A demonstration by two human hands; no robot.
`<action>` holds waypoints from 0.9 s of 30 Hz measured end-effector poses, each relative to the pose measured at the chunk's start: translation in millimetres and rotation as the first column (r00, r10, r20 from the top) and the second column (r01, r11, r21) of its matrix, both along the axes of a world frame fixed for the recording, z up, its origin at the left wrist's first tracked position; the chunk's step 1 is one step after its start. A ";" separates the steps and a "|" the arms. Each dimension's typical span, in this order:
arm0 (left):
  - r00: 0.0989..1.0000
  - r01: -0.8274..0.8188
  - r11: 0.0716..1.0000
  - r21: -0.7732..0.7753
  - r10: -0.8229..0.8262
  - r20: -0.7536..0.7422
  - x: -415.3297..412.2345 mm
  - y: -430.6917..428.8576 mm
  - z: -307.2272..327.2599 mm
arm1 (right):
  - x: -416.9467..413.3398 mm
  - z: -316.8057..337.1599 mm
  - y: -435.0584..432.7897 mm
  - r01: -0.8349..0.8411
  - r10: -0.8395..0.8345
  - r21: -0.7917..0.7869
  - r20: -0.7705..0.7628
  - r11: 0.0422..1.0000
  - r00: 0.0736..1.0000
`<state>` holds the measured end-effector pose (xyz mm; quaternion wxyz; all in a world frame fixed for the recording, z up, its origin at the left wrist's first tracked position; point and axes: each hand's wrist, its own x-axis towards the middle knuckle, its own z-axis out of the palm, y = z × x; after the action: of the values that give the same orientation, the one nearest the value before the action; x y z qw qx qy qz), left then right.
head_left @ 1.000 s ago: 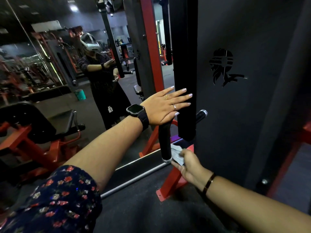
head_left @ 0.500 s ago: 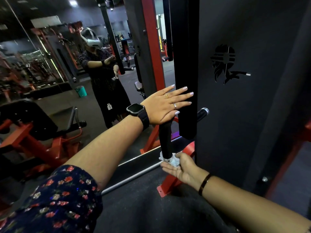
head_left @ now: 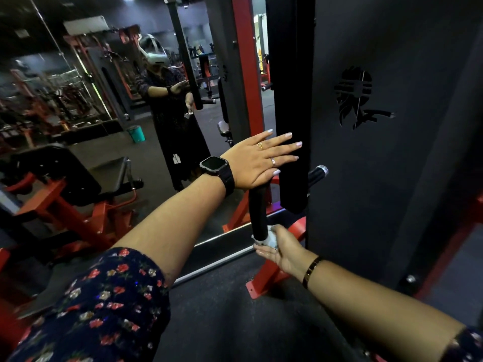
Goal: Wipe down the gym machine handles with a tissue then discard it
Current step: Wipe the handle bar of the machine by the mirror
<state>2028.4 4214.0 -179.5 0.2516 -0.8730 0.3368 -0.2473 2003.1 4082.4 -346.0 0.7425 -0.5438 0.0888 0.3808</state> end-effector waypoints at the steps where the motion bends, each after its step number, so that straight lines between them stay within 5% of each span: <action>1: 1.000 0.001 1.000 0.001 -0.001 -0.001 -0.3 -0.4 0.3 | -0.7 2.5 1.0 -0.022 0.022 -0.004 0.016 1.000 1.000; 6: 0.999 0.053 0.999 0.007 -0.053 -0.013 2.8 0.9 2.4 | -22.4 8.6 8.4 0.145 -0.068 -0.210 0.336 0.967 0.940; 11: 0.986 0.169 0.985 0.031 -0.169 -0.016 15.2 13.9 4.5 | -39.2 44.5 28.3 0.426 -0.270 -0.151 0.579 0.892 0.770; 15: 0.969 0.244 0.967 0.079 -0.246 0.011 27.9 37.1 6.0 | -41.4 77.4 40.4 0.561 -0.247 -0.162 0.774 0.812 0.583; 20: 0.938 0.347 0.934 0.082 -0.346 -0.022 35.5 47.3 7.4 | -58.8 45.3 76.3 0.777 -0.347 -0.073 0.866 0.625 0.360; 24: 0.889 0.458 0.885 0.085 -0.458 -0.015 43.3 46.3 6.0 | -76.0 11.6 100.6 0.820 -0.359 -0.197 0.827 0.537 0.433; 27: 0.866 0.497 0.862 0.097 -0.499 -0.001 51.9 46.6 4.5 | -74.8 30.0 107.5 0.860 -0.445 -0.146 0.807 0.489 0.390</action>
<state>2080.3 4260.6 -174.9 0.2239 -0.7406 0.5589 -0.2983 1928.3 4190.0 -316.0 0.6166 -0.7394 0.1354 -0.2339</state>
